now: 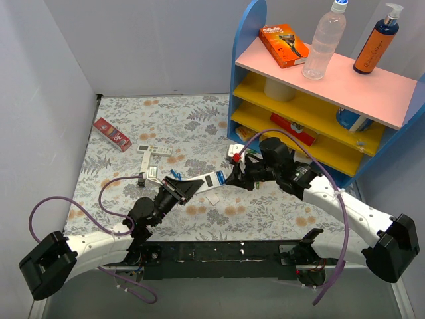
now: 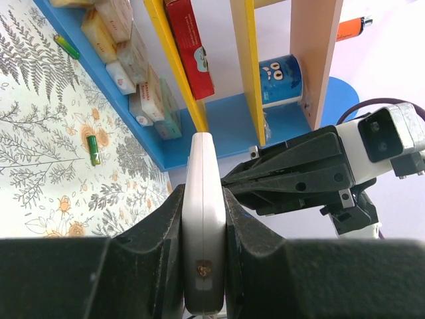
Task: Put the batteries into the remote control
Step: Load the battery into the remote control.
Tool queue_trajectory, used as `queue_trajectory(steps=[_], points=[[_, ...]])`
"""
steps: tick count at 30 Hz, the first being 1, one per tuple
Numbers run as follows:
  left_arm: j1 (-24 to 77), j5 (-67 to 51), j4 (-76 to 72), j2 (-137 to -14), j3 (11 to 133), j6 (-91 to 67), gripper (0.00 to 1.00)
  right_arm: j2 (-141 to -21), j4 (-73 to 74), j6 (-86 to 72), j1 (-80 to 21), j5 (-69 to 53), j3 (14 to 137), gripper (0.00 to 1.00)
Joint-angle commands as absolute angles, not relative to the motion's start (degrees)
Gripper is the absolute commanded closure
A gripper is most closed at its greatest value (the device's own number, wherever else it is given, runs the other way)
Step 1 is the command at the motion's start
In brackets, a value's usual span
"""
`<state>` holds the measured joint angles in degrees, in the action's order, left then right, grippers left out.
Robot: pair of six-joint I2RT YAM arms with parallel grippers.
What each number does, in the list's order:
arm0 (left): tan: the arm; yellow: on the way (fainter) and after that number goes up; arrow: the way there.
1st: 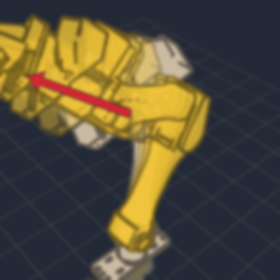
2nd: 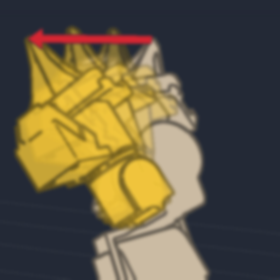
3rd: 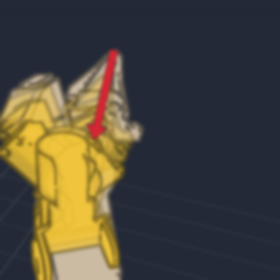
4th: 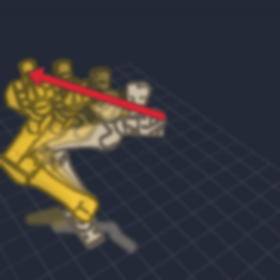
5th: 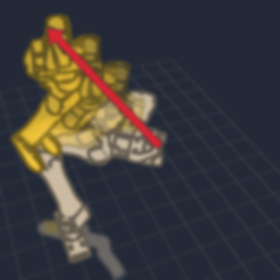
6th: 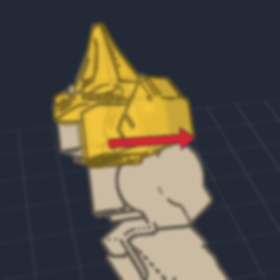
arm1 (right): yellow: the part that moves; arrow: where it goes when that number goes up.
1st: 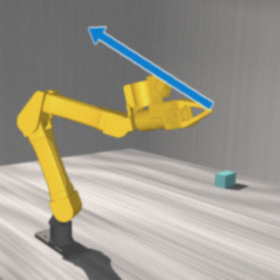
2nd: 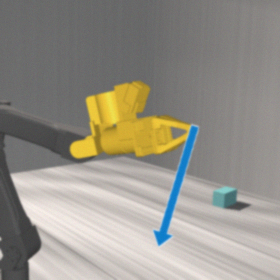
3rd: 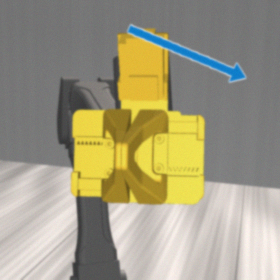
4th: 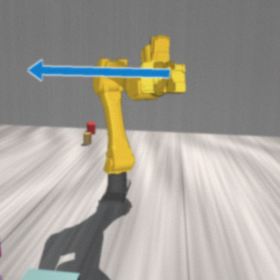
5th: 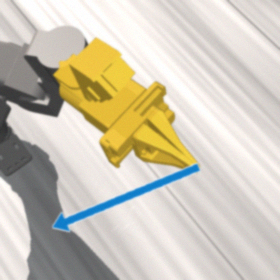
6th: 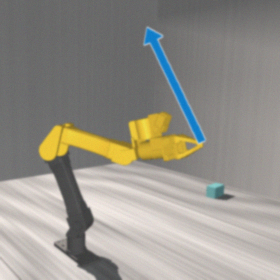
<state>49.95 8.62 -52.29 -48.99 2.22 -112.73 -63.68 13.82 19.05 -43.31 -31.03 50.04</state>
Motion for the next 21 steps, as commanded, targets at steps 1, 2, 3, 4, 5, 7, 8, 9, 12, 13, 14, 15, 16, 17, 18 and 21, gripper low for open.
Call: queue_trajectory(steps=[1,2,3,4,5,7,8,9,12,13,14,15,16,17,18,21], points=[[51.2,0.1,-60.2,-48.1,-2.6,-124.3,1.00,-66.1,11.1,16.2,-43.2,-24.3,52.6,0.94],[51.2,0.1,-60.3,-48.2,-2.4,-123.8,1.00,-67.1,11.6,15.5,-43.2,-24.3,53.3,0.95],[51.2,-1.8,-60.6,-48.3,-2.0,-123.1,1.00,-67.6,12.9,14.3,-43.2,-24.2,54.5,0.95],[51.2,-2.0,-60.6,-48.3,-1.8,-122.8,1.00,-68.1,13.6,13.9,-43.2,-24.5,55.2,0.97],[51.2,-2.2,-60.9,-48.6,-1.8,-122.6,1.00,-69.1,14.1,13.3,-43.1,-24.6,55.6,0.97],[51.2,-2.7,-61.7,-48.9,-1.4,-121.9,1.00,-69.9,15.2,11.9,-43.2,-25.0,56.5,0.98],[51.2,-2.8,-62.0,-49.1,-1.2,-121.7,1.00,-70.5,15.5,11.5,-43.2,-25.2,56.8,0.98],[51.2,-2.9,-62.2,-49.2,-1.1,-121.6,1.00,-70.9,15.6,11.2,-43.4,-25.2,57.0,0.99],[51.2,-2.9,-61.5,-49.0,-0.9,-120.6,1.00,-71.9,16.9,9.8,-44.1,-24.5,57.7,0.99],[51.2,-2.8,-61.1,-48.8,-0.6,-120.0,1.00,-72.2,17.8,9.6,-44.4,-24.1,58.0,0.99],[51.2,-2.8,-60.6,-48.6,-0.4,-119.6,1.00,-72.6,18.5,9.6,-45.3,-23.6,58.7,0.99],[51.2,-2.7,-60.0,-48.3,-0.2,-119.4,1.00,-72.9,18.8,9.7,-45.8,-22.5,58.9,0.99],[51.2,-2.7,-59.9,-48.1,-0.2,-119.0,1.00,-73.1,19.2,9.6,-46.2,-21.8,59.1,0.99],[51.2,-2.7,-59.6,-47.9,-0.2,-118.4,1.00,-74.0,20.3,9.5,-47.1,-21.1,59.8,0.99],[51.2,-2.9,-59.2,-47.7,-0.2,-118.0,1.00,-74.4,21.0,9.4,-47.4,-20.6,60.4,0.99],[51.2,-4.3,-59.4,-47.6,1.5,-115.8,1.00,-77.4,25.6,9.1,-48.4,-18.6,63.2,0.98]])
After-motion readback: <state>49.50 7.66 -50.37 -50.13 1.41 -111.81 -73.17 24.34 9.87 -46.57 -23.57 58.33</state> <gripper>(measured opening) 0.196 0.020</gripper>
